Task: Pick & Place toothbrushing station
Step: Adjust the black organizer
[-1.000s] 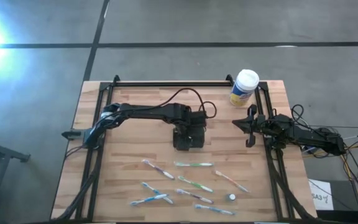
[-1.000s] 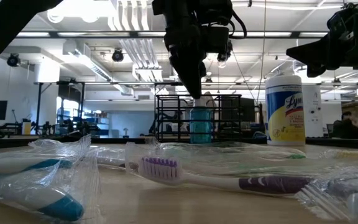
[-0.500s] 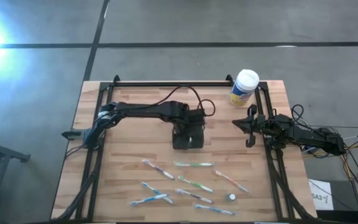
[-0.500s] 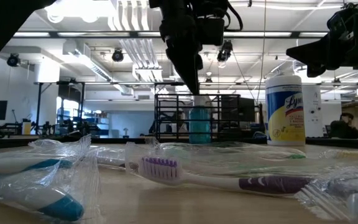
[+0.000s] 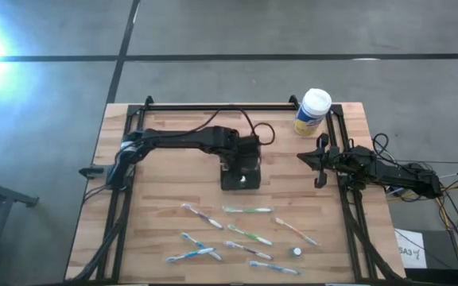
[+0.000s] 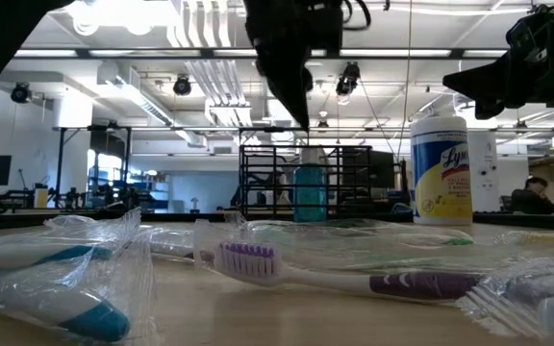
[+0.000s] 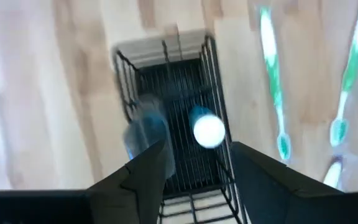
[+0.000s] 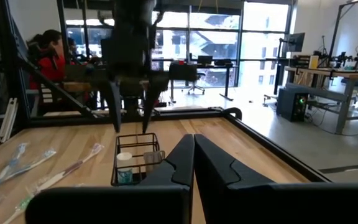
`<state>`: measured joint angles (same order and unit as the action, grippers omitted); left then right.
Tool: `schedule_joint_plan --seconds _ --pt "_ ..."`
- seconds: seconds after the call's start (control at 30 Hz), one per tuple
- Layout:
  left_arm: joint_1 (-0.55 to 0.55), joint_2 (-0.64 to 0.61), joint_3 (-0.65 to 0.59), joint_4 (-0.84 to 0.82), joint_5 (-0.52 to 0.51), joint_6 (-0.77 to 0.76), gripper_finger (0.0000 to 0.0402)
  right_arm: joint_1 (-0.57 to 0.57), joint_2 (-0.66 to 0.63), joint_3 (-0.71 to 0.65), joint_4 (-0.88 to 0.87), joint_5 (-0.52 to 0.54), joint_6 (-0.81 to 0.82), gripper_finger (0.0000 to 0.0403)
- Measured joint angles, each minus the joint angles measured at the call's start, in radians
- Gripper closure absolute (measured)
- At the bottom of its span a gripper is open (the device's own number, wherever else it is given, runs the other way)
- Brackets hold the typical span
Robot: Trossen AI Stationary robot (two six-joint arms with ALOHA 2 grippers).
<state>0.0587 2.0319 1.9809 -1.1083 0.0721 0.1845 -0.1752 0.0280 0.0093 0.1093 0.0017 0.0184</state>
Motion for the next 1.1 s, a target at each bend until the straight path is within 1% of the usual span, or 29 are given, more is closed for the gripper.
schedule_joint_plan --seconds 0.03,0.13,0.2,0.3,0.4,0.43,0.47,0.73,0.9,1.1 --pt "0.001 -0.007 -0.004 0.021 -0.016 -0.003 0.0217 0.0 0.0 0.0 0.0 0.0 0.0 0.0394" --pt "0.001 -0.01 -0.017 0.082 -0.11 -0.03 0.0226 0.0 0.0 0.0 0.0 0.0 0.0 0.0394" --pt "0.001 -0.009 -0.029 0.11 -0.159 -0.049 0.0242 0.0 0.0 0.0 0.0 0.0 0.0 0.0394" --pt "0.001 -0.01 -0.067 0.148 -0.18 -0.054 0.0291 0.0 0.0 0.0 0.0 0.0 0.0 0.0394" --pt "0.001 -0.007 -0.092 0.144 -0.18 -0.039 0.0368 0.0 0.0 0.0 0.0 0.0 0.0 0.0394" --pt "0.001 -0.006 -0.093 0.148 -0.184 -0.033 0.0384 0.0 0.0 0.0 0.0 0.0 0.0 0.0394" --pt "0.0 -0.006 -0.093 0.155 -0.195 -0.032 0.039 0.0 0.0 0.0 0.0 0.0 -0.001 0.0394" --pt "0.002 -0.008 -0.109 0.178 -0.194 -0.019 0.0397 0.0 0.0 0.0 0.0 0.0 -0.003 0.0394" --pt "0.004 -0.008 -0.154 0.207 -0.187 -0.019 0.0398 0.0 0.0 0.0 0.0 0.0 -0.002 0.0394" --pt "0.007 -0.008 -0.171 0.219 -0.186 -0.017 0.0399 0.0 0.0 0.0 0.0 0.0 -0.002 0.0394"
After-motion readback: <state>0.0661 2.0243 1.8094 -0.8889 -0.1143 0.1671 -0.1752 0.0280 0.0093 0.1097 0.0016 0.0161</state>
